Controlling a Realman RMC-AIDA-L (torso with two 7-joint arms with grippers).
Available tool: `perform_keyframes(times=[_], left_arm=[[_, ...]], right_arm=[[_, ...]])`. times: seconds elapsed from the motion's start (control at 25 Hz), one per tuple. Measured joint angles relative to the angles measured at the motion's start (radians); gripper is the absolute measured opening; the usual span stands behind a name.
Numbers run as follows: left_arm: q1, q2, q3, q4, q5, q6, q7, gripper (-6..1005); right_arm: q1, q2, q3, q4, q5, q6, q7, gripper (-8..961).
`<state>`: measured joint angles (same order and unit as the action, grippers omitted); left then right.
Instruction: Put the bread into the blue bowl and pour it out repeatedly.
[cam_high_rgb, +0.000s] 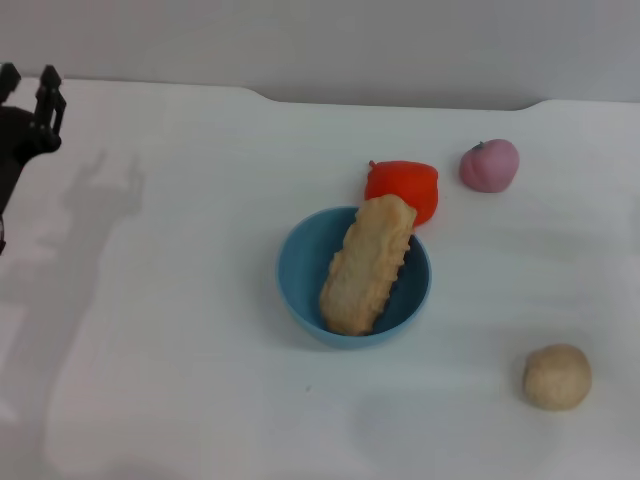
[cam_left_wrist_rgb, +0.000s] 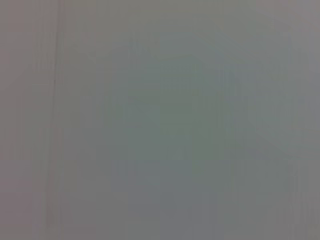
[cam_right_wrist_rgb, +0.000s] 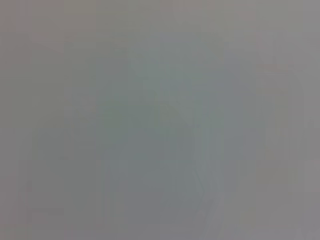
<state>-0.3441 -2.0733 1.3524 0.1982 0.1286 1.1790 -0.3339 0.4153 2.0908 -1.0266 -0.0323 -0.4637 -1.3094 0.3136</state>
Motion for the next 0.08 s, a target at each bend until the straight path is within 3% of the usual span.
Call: perform_keyframes(times=[0.08], left_arm=[[-0.004,-0.001,0.010,-0.015,0.002,-0.004,-0.021,481]], right_arm=[[0.001,0.000,0.001,0.041,0.053,-0.052,-0.026,360]])
